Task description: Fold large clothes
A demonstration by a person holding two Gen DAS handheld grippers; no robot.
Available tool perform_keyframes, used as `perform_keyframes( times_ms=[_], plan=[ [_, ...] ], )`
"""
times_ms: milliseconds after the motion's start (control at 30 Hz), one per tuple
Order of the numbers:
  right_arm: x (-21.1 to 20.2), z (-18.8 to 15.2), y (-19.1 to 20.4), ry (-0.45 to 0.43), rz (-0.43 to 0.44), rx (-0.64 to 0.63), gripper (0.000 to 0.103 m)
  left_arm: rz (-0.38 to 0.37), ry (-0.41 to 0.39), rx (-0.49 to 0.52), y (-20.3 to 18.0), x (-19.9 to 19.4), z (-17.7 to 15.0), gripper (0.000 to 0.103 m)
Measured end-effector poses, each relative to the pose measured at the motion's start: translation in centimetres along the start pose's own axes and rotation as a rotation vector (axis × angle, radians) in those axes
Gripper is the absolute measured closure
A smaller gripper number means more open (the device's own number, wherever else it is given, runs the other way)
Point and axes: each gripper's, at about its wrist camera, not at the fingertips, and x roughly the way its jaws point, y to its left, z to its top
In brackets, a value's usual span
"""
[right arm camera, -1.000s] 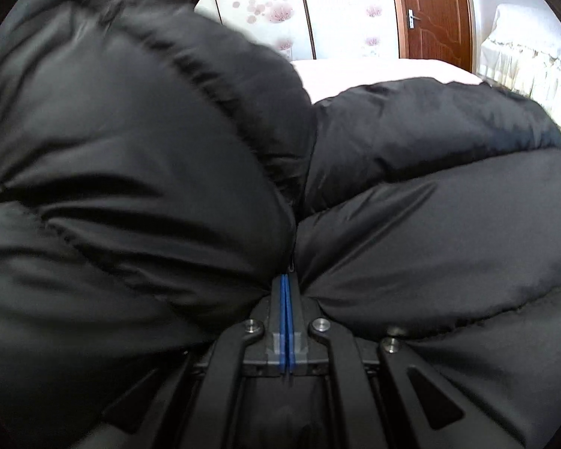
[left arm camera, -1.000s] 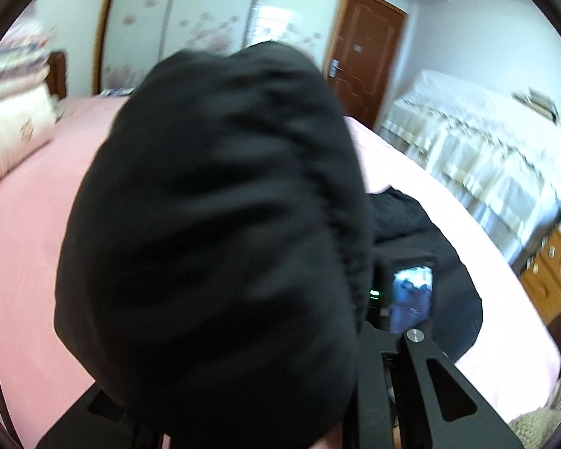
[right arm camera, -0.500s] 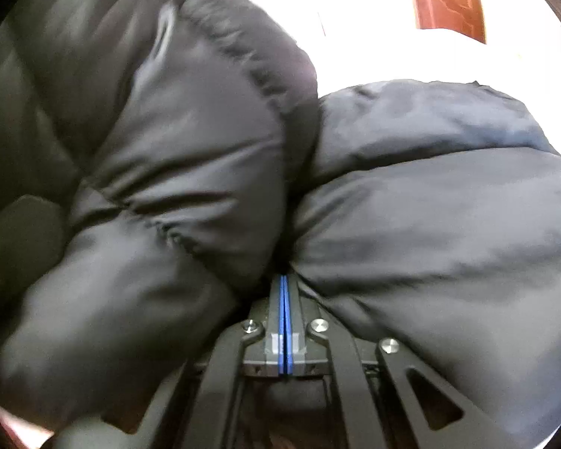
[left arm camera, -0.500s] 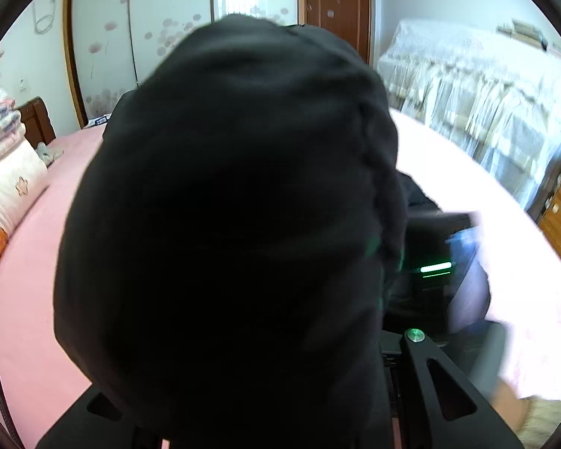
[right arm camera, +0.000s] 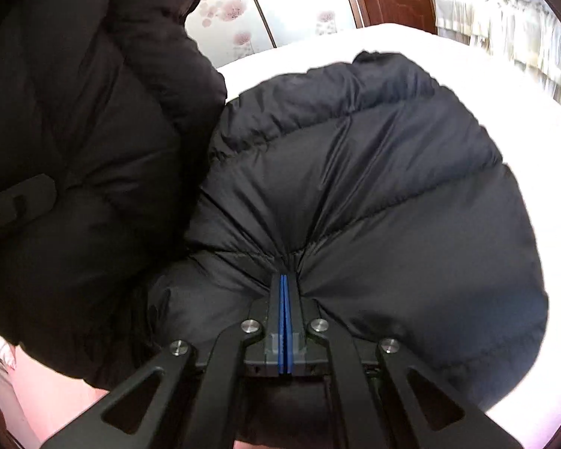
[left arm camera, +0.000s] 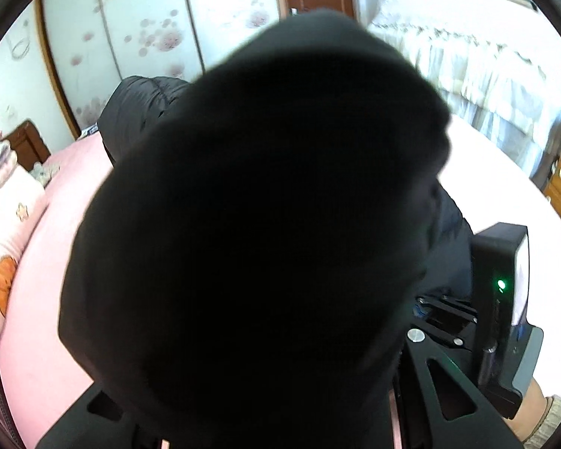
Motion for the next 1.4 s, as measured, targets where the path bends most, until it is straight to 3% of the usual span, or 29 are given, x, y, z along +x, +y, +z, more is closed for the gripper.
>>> perform_keyframes(
  times_ms=[167, 300, 500, 633, 800, 1000, 1167, 1233, 1400],
  plan=[
    [0.3, 0.4, -1.9, 0.021, 0.110, 0.040, 0.102, 0.031, 0.032, 0.087, -2.1, 1.0, -0.1, 0.083],
    [-2.6, 1.3, -4.6, 0.006, 0.163, 0.083, 0.102, 0.063, 0.049, 0.140, -4.3, 1.8, 0.1, 0.082],
    [-7.8, 2.4, -10.0, -0.048, 0.066, 0.120, 0.102, 0.128, 0.077, 0.232, -8.6, 4.2, 0.5, 0.081],
    [-9.0, 1.6, -13.5, -0.006, -0.041, 0.081, 0.102, 0.168, 0.093, 0.294, -10.5, 5.5, 0.2, 0.079],
    [-6.7, 1.3, -14.6, 0.047, -0.001, 0.117, 0.102, 0.216, 0.106, 0.348, -9.7, 6.4, -1.2, 0.076],
    [-3.8, 1.6, -14.3, 0.086, 0.083, 0.134, 0.101, 0.279, 0.102, 0.455, -11.9, 7.9, -2.1, 0.071],
    [-4.8, 2.1, -15.7, 0.109, 0.071, 0.146, 0.101, 0.325, 0.083, 0.541, -12.2, 9.1, -3.6, 0.067],
    [-3.5, 4.3, -15.8, 0.106, 0.062, 0.140, 0.101, 0.337, 0.079, 0.560, -11.6, 11.2, -3.3, 0.064],
    [-5.5, 6.3, -15.1, 0.081, 0.012, 0.057, 0.101, 0.359, 0.048, 0.592, -9.7, 12.6, -4.5, 0.054]
  ],
)
